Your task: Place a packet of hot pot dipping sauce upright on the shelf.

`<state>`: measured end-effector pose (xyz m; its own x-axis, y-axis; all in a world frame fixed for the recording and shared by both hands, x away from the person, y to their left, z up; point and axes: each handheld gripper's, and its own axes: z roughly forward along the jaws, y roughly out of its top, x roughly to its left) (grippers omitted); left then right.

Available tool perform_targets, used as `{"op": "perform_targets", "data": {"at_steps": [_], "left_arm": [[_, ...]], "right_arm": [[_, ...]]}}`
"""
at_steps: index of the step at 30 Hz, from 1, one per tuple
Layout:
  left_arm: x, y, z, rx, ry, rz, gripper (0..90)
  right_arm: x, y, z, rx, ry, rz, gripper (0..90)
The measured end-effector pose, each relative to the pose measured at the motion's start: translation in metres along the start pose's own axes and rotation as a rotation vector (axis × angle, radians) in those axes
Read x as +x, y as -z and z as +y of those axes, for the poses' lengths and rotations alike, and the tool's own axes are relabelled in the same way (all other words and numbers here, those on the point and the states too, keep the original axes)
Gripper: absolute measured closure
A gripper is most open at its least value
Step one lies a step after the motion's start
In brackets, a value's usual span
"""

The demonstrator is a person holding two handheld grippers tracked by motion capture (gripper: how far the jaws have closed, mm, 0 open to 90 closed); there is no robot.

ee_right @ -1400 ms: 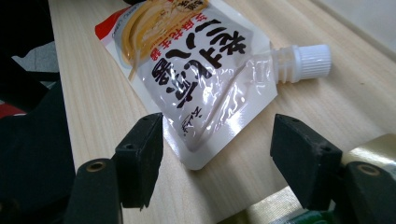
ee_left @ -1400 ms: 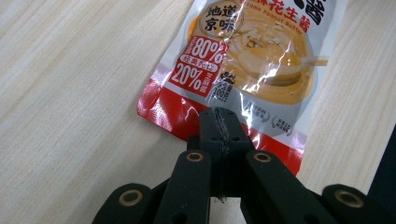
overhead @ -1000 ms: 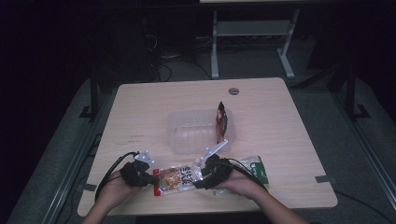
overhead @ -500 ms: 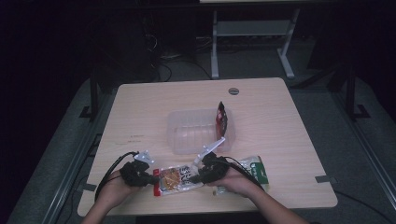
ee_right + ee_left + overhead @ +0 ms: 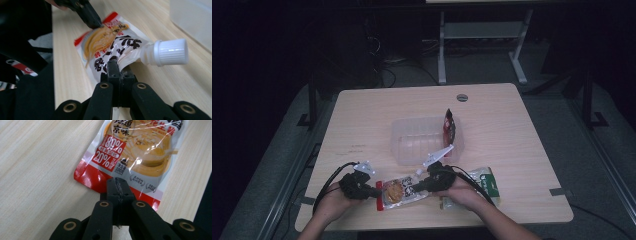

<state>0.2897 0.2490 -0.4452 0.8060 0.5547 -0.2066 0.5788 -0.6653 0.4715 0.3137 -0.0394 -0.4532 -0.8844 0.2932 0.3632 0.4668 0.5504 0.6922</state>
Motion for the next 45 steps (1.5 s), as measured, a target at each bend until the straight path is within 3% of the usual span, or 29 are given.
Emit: {"op": "perform_targets", "data": {"at_steps": [2,4,6,8,11,19,29,37,45], "left_arm": [[0.001,0.001,-0.001,-0.018,-0.004,-0.012,84.1],[0.001,0.003,-0.001,-0.033,-0.007,-0.023,84.0],[0.0,0.003,0.0,-0.037,-0.011,-0.023,84.0],[-0.002,0.002,0.001,-0.034,-0.025,-0.024,84.1],[-0.007,0.0,0.004,-0.031,-0.058,-0.033,84.0],[-0.012,0.002,0.006,-0.061,-0.081,-0.037,80.4],[-0.011,0.003,0.005,-0.077,-0.078,-0.02,63.4],[-0.01,0.002,0.005,-0.088,-0.095,-0.005,43.3],[-0.009,0.001,0.005,-0.106,-0.089,0.005,35.5]], "right_arm": [[0.001,0.003,0.001,-0.015,0.006,0.017,89.6],[0.002,0.008,0.002,-0.038,-0.014,0.049,89.7],[0.002,0.01,0.003,-0.055,-0.006,0.062,89.8],[0.006,0.015,0.006,-0.107,-0.006,0.098,89.8],[0.009,0.02,0.009,-0.137,0.001,0.119,89.8],[0.014,0.036,0.014,-0.193,0.02,0.118,89.9],[0.016,0.065,0.019,-0.257,0.033,0.104,89.8],[0.017,0.087,0.023,-0.294,0.052,0.094,89.8],[0.017,0.1,0.032,-0.315,0.077,0.083,89.8]]}}
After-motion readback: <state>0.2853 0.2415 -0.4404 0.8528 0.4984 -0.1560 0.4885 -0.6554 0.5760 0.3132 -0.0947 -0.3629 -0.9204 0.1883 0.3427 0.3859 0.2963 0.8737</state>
